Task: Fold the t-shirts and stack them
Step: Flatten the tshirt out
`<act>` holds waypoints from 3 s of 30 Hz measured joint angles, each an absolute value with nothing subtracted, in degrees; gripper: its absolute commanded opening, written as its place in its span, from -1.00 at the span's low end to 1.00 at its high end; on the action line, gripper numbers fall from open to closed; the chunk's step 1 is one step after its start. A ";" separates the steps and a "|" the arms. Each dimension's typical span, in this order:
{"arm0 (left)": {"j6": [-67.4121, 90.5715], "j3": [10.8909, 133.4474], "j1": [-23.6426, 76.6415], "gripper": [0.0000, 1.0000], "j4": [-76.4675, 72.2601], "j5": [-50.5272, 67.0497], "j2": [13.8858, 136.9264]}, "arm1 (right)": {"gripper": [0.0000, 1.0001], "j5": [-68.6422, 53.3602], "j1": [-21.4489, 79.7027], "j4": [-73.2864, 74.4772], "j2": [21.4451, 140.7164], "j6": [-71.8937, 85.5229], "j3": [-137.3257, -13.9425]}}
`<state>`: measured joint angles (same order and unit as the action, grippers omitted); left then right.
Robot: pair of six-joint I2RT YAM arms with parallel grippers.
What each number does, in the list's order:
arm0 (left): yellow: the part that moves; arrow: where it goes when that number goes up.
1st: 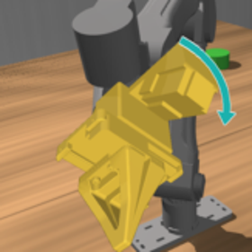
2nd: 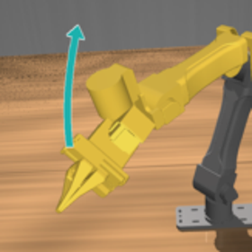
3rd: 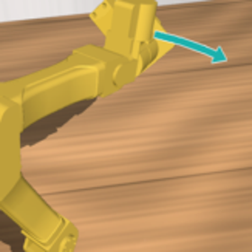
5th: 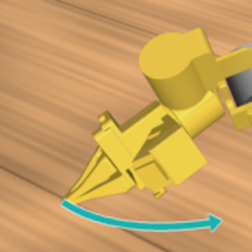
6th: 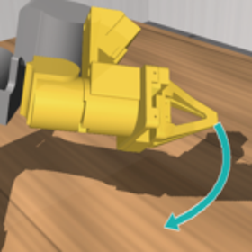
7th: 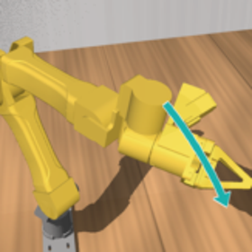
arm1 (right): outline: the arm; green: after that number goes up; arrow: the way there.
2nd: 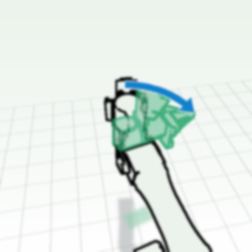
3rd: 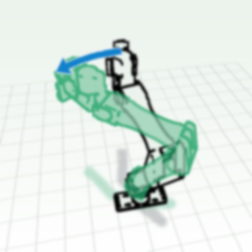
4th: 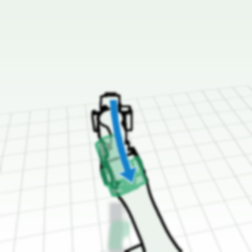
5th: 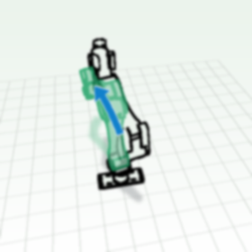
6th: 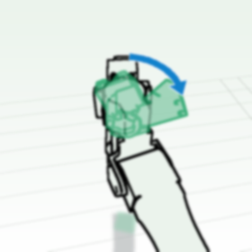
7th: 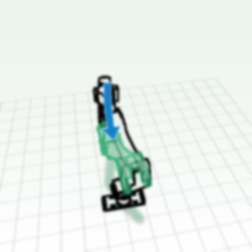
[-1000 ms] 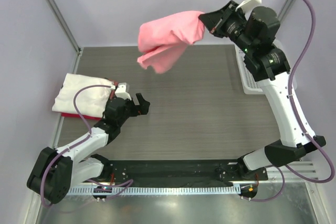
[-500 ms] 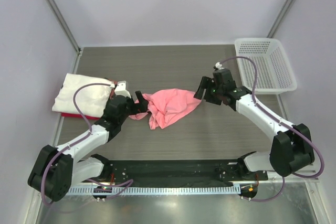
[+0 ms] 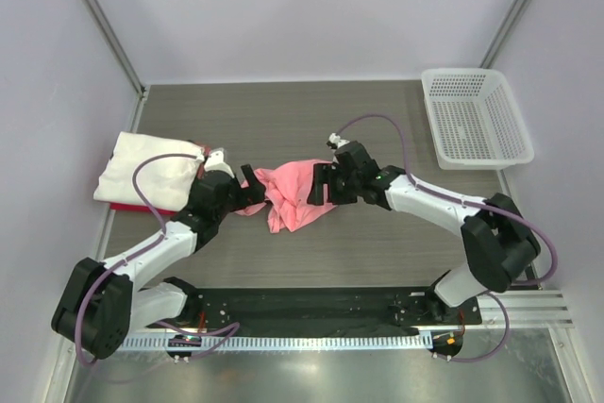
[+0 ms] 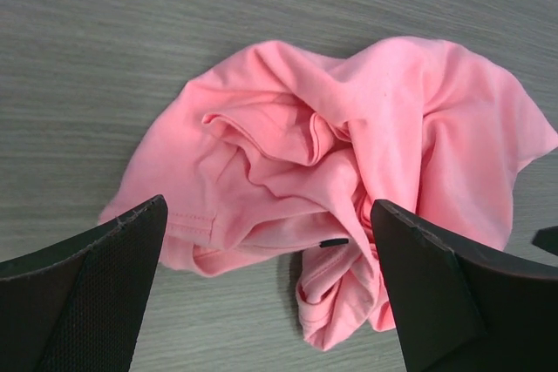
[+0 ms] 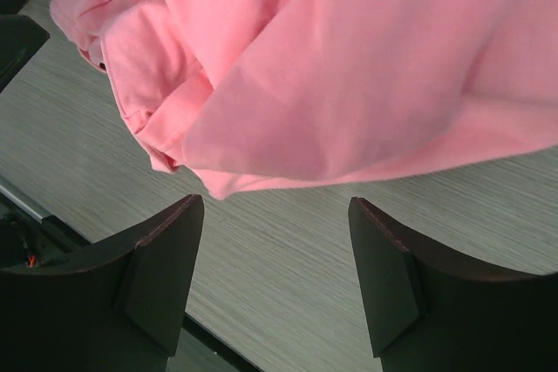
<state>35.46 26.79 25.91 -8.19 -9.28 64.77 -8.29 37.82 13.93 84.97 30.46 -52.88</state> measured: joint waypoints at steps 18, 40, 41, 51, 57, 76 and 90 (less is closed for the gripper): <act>52.25 26.50 25.74 0.79 3.73 -12.27 63.35 | -0.98 -1.78 43.42 12.88 96.99 27.70 -60.75; 50.65 48.82 17.43 -1.00 10.83 -13.76 78.72 | -0.98 5.67 25.65 15.94 82.08 29.80 -59.61; 50.11 51.99 16.51 -1.00 12.38 -13.78 78.59 | -0.98 5.61 22.26 16.73 81.23 30.20 -61.32; 45.93 58.96 15.05 -0.99 20.84 -14.72 58.65 | -0.98 9.74 16.38 21.69 56.82 33.15 -61.54; 42.68 62.02 15.11 -0.99 27.64 -11.35 47.94 | -0.98 3.53 16.38 26.74 47.00 31.81 -60.40; 37.26 92.29 14.96 -0.99 46.83 -11.55 43.03 | -0.98 -19.46 16.10 49.89 51.42 26.87 -91.00; 40.45 88.40 14.52 0.99 29.56 -12.40 92.07 | 0.82 -11.14 12.51 37.15 101.71 25.98 -98.43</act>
